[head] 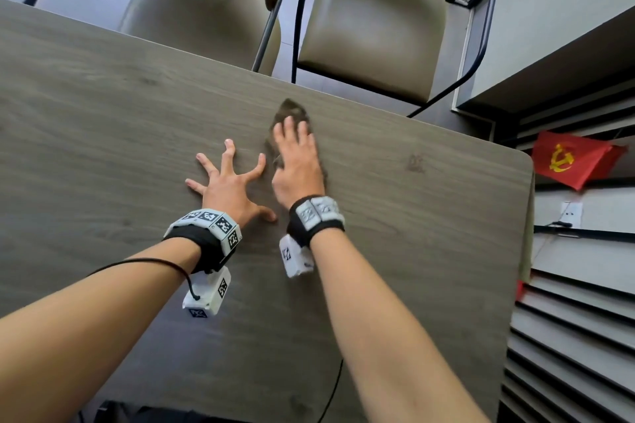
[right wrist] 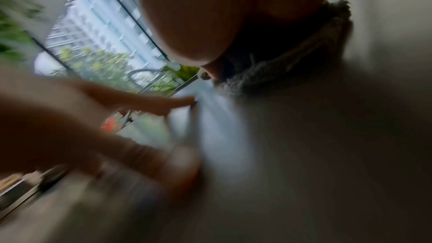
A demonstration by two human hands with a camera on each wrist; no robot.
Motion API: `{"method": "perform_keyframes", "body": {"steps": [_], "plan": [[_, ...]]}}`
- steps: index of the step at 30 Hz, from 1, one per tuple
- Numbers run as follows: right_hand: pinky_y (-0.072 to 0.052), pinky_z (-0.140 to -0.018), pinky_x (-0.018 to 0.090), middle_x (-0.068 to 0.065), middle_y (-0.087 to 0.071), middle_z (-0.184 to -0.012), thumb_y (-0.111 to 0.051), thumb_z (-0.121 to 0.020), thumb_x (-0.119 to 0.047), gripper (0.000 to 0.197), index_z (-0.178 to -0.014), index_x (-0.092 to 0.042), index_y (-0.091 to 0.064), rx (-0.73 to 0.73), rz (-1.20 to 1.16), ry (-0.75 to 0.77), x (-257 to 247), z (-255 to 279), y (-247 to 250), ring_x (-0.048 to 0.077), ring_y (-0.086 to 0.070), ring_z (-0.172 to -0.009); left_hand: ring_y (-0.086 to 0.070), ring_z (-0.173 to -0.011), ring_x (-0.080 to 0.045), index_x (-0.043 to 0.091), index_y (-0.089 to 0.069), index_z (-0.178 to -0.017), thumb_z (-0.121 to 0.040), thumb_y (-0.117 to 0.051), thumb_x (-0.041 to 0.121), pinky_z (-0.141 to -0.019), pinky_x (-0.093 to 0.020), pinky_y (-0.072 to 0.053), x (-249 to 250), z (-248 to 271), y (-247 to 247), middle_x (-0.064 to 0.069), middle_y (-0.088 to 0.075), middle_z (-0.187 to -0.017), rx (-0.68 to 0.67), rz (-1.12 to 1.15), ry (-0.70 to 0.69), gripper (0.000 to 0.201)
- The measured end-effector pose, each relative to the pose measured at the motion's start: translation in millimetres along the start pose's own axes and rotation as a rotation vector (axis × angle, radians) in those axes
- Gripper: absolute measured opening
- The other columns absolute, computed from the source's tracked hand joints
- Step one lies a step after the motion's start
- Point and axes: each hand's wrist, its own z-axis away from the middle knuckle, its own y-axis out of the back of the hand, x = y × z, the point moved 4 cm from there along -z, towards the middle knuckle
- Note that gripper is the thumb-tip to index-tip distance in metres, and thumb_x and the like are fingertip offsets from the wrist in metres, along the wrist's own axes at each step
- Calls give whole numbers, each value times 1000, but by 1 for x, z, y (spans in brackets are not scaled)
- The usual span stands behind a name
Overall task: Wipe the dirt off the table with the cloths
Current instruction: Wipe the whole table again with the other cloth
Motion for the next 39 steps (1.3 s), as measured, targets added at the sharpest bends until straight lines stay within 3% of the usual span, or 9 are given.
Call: {"method": "perform_keyframes", "body": {"steps": [3, 7, 15, 20, 24, 28, 30, 34, 39], "plan": [[-5, -122, 36, -1, -24, -159, -46, -71, 0, 80, -149, -18, -36, -95, -139, 87, -3, 47, -10, 16, -9, -149, 16, -147, -53, 50, -42, -146, -69, -87, 49, -106, -83, -12, -1, -2, -1, -1, 16, -166, 38, 21, -15, 89], [-6, -122, 35, -5, -21, -160, -44, -67, 0, 85, -149, -20, -36, -172, -134, 146, 19, 108, -6, 11, -5, -149, 14, -147, -55, 56, -27, -150, -67, -86, 54, -104, -83, -16, -1, -3, -1, -1, 15, -166, 26, -21, -10, 102], [-10, -122, 35, -4, -22, -159, -45, -64, 9, 87, -146, -19, -41, -205, -182, 52, 44, 173, 10, 14, -10, -149, 10, -149, -48, 56, -20, -151, -57, -89, 62, -108, -80, -16, 4, 10, 5, 1, 11, -166, 7, -35, 10, 117], [-29, -113, 24, -12, -16, -160, -53, -66, 13, 93, -149, -27, -35, -148, -48, 56, 72, 206, 24, 6, -8, -148, 5, -150, -46, 42, -14, -158, -70, -82, 60, -109, -77, -22, 29, 34, -23, -3, 5, -167, 9, -129, -62, 113], [-21, -118, 30, 2, -15, -162, -67, -62, -1, 93, -147, -25, -39, -93, 83, 50, 114, 239, 49, 21, -20, -146, 8, -149, -50, 43, -7, -158, -74, -74, 66, -109, -78, -18, 80, 51, -57, -7, 10, -166, 25, -176, -118, 109], [-11, -121, 43, 11, 6, -162, -65, -65, -23, 97, -152, -34, -23, -49, 213, -145, 182, 269, 89, 29, -1, -149, 16, -147, -54, 59, 1, -151, -62, -79, 74, -106, -82, -16, 151, 49, -69, -8, 27, -163, -55, -160, -115, 121], [-10, -121, 44, 8, 8, -162, -63, -65, -12, 100, -153, -32, -20, -50, 184, -135, 208, 274, 101, 24, 3, -150, 18, -146, -56, 62, 0, -149, -55, -84, 71, -105, -82, -15, 178, 43, -65, -5, 32, -162, -81, -114, -75, 127], [-19, -120, 39, 4, -12, -162, -49, -59, 16, 99, -150, -19, -34, 22, 36, -92, 234, 265, 114, 18, -10, -149, 19, -145, -56, 65, -3, -148, -47, -94, 60, -103, -84, -16, 194, 38, -62, 2, 36, -160, -117, -55, -38, 136], [-16, -121, 42, 15, -17, -159, -44, -65, 18, 87, -148, -5, -35, 290, -125, -168, 222, 192, 134, 27, -15, -148, 19, -146, -54, 68, -7, -146, -42, -95, 60, -102, -85, -17, 192, 34, -63, 7, 35, -160, -111, -29, -13, 137]]}}
